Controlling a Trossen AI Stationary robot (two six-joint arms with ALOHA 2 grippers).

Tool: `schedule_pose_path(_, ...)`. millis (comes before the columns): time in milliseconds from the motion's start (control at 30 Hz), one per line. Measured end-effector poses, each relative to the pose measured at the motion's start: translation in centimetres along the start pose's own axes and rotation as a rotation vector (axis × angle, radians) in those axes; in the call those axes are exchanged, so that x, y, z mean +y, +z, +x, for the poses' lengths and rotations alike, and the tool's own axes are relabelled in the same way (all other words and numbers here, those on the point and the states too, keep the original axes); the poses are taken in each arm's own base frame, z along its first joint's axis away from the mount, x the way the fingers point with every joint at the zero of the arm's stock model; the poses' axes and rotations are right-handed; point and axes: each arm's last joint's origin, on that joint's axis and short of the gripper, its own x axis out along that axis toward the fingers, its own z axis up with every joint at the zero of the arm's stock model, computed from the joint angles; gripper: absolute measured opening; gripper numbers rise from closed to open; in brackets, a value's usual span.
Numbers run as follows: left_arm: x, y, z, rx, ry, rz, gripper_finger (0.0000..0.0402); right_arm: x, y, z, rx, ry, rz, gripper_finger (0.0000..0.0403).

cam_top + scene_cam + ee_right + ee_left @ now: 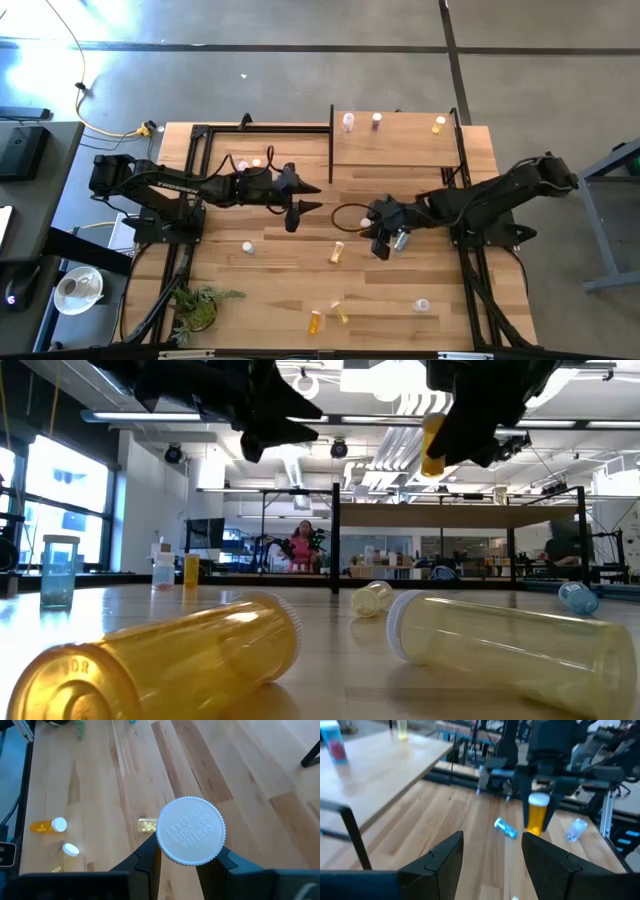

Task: Pick and place medicine bottles onto shelf by color
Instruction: Put the middle orange pill bottle on the shelf

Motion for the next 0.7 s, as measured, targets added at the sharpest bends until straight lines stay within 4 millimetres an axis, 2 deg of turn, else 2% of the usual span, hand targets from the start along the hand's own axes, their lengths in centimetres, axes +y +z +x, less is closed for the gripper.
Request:
schedule_pose_path(233,-0.3,1.4,0.2,-0.045,-0.008,0.011,0.0191,-1.2,1.2,0.2,-0.034,0.053,-0.043,0.0088)
schedule_pose_path(500,-0.9,3.9,2.1,0.022,-0.055,0.096,0.0191,-2.4,2.2,0.2,-0.078,0.066,-0.075,0.0088)
schedule_pose_path(700,-1.1,3.3,4.2,0.079,-0.110,0.094,0.0191,-2.4,2.4,0.2,-0.097,0.066,-0.133,0.0088)
